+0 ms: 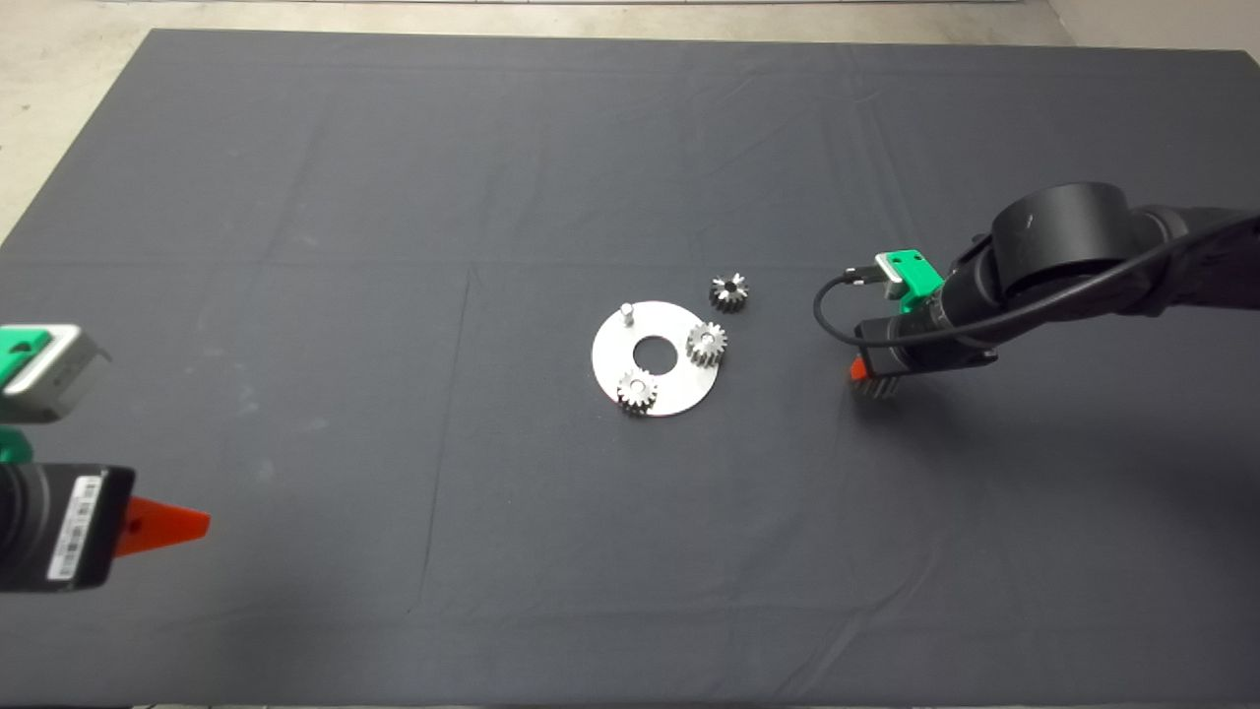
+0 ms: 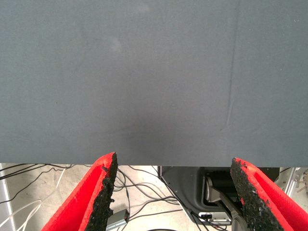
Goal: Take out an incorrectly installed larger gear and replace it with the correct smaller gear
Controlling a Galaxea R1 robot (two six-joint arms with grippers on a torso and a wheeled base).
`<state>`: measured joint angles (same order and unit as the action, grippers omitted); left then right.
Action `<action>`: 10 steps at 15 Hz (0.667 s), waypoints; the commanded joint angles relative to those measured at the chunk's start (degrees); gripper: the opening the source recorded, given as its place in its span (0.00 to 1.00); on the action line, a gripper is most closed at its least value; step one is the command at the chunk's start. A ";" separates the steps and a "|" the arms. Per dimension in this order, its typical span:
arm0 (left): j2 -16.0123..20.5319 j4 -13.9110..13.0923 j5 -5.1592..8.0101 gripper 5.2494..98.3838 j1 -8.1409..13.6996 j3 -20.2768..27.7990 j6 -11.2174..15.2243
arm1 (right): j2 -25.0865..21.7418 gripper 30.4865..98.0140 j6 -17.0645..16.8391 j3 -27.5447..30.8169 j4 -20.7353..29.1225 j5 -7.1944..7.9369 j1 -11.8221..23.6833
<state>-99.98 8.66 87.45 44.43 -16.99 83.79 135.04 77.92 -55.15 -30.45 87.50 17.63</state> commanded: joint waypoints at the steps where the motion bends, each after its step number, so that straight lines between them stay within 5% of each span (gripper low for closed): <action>1: -0.01 0.66 3.52 0.58 0.13 0.75 0.33 | 0.85 0.25 0.48 -0.83 -1.76 4.17 0.87; 4: -0.01 0.66 3.52 0.58 -0.49 0.75 0.33 | 1.77 0.25 0.56 -0.60 -1.89 4.08 -0.70; 10: -0.24 0.72 3.61 0.58 -0.57 0.75 0.33 | 1.86 0.41 0.74 -0.21 -1.89 4.17 -0.84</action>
<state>-100.02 8.82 87.46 43.96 -16.99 83.79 136.66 78.11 -55.98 -31.03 87.85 16.03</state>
